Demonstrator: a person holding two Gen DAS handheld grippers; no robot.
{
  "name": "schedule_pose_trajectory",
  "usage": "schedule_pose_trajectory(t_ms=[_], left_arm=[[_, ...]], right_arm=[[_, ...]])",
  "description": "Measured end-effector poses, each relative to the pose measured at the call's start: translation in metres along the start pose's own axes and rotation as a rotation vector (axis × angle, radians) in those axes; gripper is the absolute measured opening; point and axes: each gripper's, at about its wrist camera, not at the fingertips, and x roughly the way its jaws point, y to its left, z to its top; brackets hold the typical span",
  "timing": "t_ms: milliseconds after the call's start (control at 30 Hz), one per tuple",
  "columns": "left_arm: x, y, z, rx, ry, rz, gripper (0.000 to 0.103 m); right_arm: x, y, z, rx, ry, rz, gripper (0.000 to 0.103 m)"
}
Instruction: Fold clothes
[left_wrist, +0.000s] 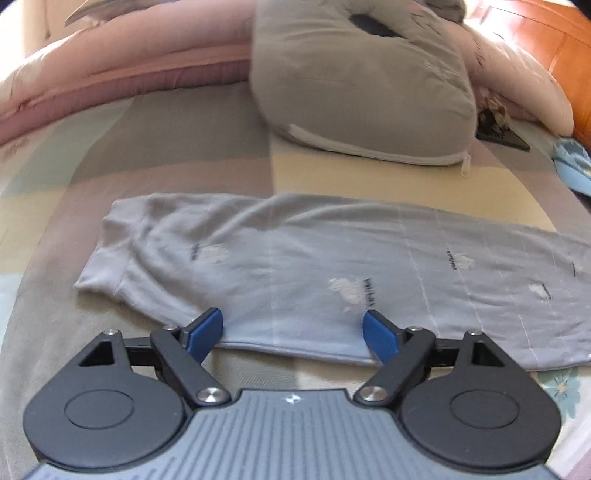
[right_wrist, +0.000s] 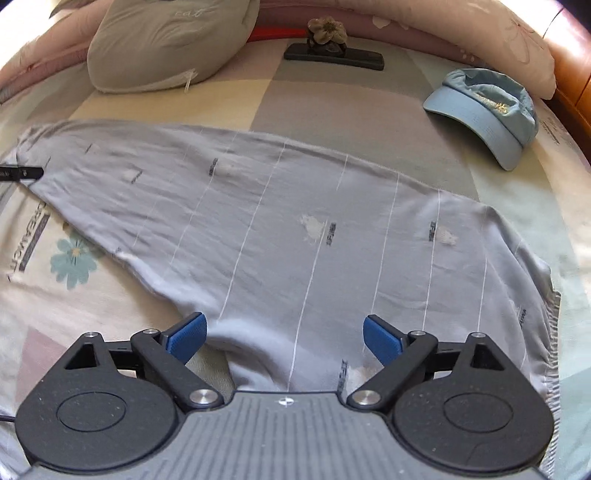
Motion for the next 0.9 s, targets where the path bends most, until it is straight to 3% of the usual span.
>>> schedule_pose_trajectory(t_ms=[133, 267, 333, 367, 500, 567, 733, 800, 867, 900], left_arm=[[-0.007, 0.021, 0.02, -0.059, -0.058, -0.015, 0.082], [0.011, 0.04, 0.039, -0.109, -0.086, -0.081, 0.083], [0.026, 0.051, 0.039, -0.144, -0.052, -0.036, 0.083], [0.031, 0.057, 0.037, -0.157, -0.047, 0.015, 0.076], [0.025, 0.061, 0.04, -0.218, -0.082, 0.043, 0.075], [0.021, 0.045, 0.047, -0.156, -0.087, 0.081, 0.075], [0.027, 0.005, 0.063, -0.015, -0.092, -0.028, 0.081], [0.041, 0.0, 0.064, -0.014, -0.064, 0.012, 0.081], [0.053, 0.005, 0.065, -0.067, -0.038, 0.123, 0.091], [0.052, 0.009, 0.067, -0.121, -0.042, 0.167, 0.09]], right_arm=[[0.0, -0.007, -0.003, 0.017, -0.005, -0.013, 0.096], [0.003, -0.016, 0.003, 0.041, -0.015, -0.018, 0.097], [0.004, -0.018, 0.006, 0.039, -0.02, -0.022, 0.097], [0.005, -0.02, 0.006, 0.039, -0.024, -0.028, 0.097], [0.011, -0.032, 0.003, 0.063, -0.024, -0.059, 0.098], [0.017, -0.04, 0.0, 0.094, -0.004, -0.064, 0.098], [0.023, -0.043, -0.001, 0.106, -0.012, -0.06, 0.103], [0.025, -0.041, -0.001, 0.096, -0.017, -0.066, 0.103], [0.024, -0.043, -0.002, 0.095, -0.026, -0.06, 0.103], [0.022, -0.044, -0.003, 0.097, -0.031, -0.055, 0.103]])
